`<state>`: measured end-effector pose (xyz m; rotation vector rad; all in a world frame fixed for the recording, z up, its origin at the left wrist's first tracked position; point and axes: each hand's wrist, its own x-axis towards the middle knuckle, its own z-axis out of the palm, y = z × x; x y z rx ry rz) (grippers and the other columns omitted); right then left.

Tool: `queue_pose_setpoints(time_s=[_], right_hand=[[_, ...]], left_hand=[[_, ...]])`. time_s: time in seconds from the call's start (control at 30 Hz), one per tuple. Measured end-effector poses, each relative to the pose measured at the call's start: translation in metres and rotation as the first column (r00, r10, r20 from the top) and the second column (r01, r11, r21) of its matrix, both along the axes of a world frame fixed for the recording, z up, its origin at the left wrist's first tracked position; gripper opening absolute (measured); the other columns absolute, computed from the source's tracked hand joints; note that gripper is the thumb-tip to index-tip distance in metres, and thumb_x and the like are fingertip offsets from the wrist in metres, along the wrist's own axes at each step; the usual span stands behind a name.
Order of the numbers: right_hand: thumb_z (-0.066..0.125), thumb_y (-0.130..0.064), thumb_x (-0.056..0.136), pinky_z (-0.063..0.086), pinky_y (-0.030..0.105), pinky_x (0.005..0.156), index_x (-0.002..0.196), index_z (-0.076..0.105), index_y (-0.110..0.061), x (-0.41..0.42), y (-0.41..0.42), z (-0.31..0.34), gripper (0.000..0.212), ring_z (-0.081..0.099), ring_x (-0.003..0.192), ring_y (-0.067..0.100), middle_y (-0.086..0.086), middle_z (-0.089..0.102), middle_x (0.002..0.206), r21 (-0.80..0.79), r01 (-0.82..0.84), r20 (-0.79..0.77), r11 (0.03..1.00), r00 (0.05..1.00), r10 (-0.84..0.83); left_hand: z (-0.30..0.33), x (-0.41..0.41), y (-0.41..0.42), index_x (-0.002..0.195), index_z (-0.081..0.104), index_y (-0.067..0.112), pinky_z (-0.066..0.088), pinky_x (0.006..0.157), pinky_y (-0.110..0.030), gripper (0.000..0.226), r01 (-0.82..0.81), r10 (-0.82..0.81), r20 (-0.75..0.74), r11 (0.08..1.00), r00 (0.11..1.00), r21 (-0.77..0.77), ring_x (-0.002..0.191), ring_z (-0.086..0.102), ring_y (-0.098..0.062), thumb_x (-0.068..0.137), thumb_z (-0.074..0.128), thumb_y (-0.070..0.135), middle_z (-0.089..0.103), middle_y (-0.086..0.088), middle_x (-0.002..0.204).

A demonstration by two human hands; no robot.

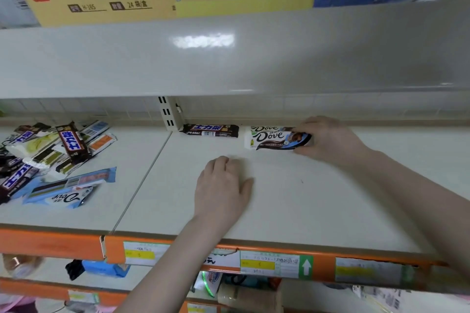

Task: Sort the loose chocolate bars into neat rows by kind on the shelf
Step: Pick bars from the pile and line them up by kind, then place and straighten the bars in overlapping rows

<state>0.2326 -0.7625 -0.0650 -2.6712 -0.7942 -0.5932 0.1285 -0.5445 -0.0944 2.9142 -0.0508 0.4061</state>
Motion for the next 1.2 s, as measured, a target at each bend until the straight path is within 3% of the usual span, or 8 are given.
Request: queue_pose_setpoints(time_s=[0.13, 0.23, 0.3, 0.4, 0.7, 0.87, 1.07, 1.2], right_hand=[[0.073, -0.019, 0.070, 0.043, 0.028, 0.075, 0.097, 0.071, -0.015, 0.014, 0.007, -0.006, 0.027, 0.062, 0.090, 0.025, 0.003, 0.071, 0.094, -0.017, -0.015, -0.098, 1.000, 0.995, 0.013], [0.073, -0.021, 0.072, 0.038, 0.020, 0.078, 0.102, 0.070, -0.018, 0.022, 0.012, -0.011, 0.031, 0.061, 0.098, 0.020, -0.002, 0.070, 0.105, -0.015, -0.008, -0.136, 1.000, 0.991, 0.006], [0.073, -0.023, 0.073, 0.034, 0.015, 0.073, 0.105, 0.069, -0.018, 0.028, 0.013, -0.012, 0.032, 0.061, 0.099, 0.021, 0.000, 0.069, 0.106, -0.034, -0.010, -0.140, 0.999, 0.990, 0.005], [0.072, -0.022, 0.074, 0.032, 0.016, 0.067, 0.105, 0.070, -0.019, 0.030, 0.012, -0.012, 0.031, 0.061, 0.092, 0.022, 0.002, 0.070, 0.098, -0.039, -0.003, -0.152, 0.999, 0.988, -0.003], [0.070, -0.023, 0.075, 0.047, 0.037, 0.079, 0.106, 0.068, -0.016, 0.025, 0.010, -0.019, 0.032, 0.058, 0.093, 0.031, 0.010, 0.070, 0.099, -0.043, 0.071, -0.193, 0.996, 0.978, -0.079], [0.066, -0.018, 0.079, 0.041, 0.032, 0.084, 0.113, 0.064, -0.015, 0.004, 0.017, -0.015, 0.034, 0.056, 0.102, 0.032, 0.010, 0.064, 0.110, 0.068, 0.137, -0.218, 0.988, 0.969, -0.119], [0.054, -0.022, 0.088, 0.026, 0.023, 0.095, 0.121, 0.057, -0.013, -0.048, 0.050, -0.009, 0.034, 0.045, 0.117, 0.026, 0.008, 0.055, 0.124, 0.071, 0.121, -0.244, 0.990, 0.965, -0.100], [0.048, -0.029, 0.091, 0.028, 0.030, 0.099, 0.126, 0.050, -0.017, -0.082, 0.079, -0.010, 0.037, 0.041, 0.118, 0.024, 0.006, 0.050, 0.125, 0.015, 0.095, -0.293, 0.995, 0.952, -0.086]], left_hand=[[-0.007, -0.005, 0.004, 0.127, 0.051, 0.016, 0.037, 0.098, -0.034, 0.047, 0.012, -0.010, -0.086, 1.000, 0.996, 0.027, 0.122, 0.046, -0.025, 0.093, 0.038, 0.046, 0.049, -0.003, 0.134], [-0.010, -0.006, 0.005, 0.092, 0.069, 0.013, 0.054, 0.068, -0.034, 0.045, -0.002, 0.004, -0.048, 0.999, 0.999, 0.039, 0.083, 0.066, -0.029, 0.080, 0.039, 0.045, 0.068, -0.007, 0.095], [-0.010, -0.007, 0.005, 0.085, 0.069, 0.014, 0.054, 0.061, -0.032, 0.044, -0.018, 0.020, -0.032, 0.998, 0.999, 0.055, 0.074, 0.067, -0.027, 0.076, 0.039, 0.045, 0.069, -0.006, 0.086], [-0.009, -0.007, 0.005, 0.085, 0.069, 0.014, 0.055, 0.062, -0.033, 0.044, -0.016, 0.016, -0.009, 0.998, 1.000, 0.054, 0.076, 0.067, -0.027, 0.076, 0.040, 0.045, 0.070, -0.007, 0.087], [-0.007, -0.006, 0.006, 0.085, 0.070, 0.014, 0.055, 0.064, -0.034, 0.045, -0.032, 0.035, -0.090, 0.999, 0.995, 0.033, 0.077, 0.067, -0.027, 0.075, 0.039, 0.045, 0.070, -0.007, 0.089], [-0.005, -0.012, 0.010, 0.123, 0.056, 0.015, 0.037, 0.099, -0.034, 0.050, -0.010, 0.005, -0.100, 0.999, 0.995, -0.041, 0.123, 0.045, -0.026, 0.090, 0.038, 0.047, 0.052, -0.006, 0.132], [0.004, -0.028, 0.037, 0.111, 0.065, 0.006, 0.045, 0.089, -0.037, 0.044, -0.165, 0.166, 0.016, 0.984, 0.986, -0.060, 0.110, 0.056, -0.031, 0.084, 0.060, 0.041, 0.063, -0.011, 0.116], [0.007, -0.043, 0.069, 0.101, 0.069, 0.006, 0.050, 0.083, -0.038, 0.054, -0.237, 0.238, 0.026, 0.970, 0.971, -0.056, 0.097, 0.062, -0.034, 0.079, 0.046, 0.050, 0.067, -0.013, 0.103]])
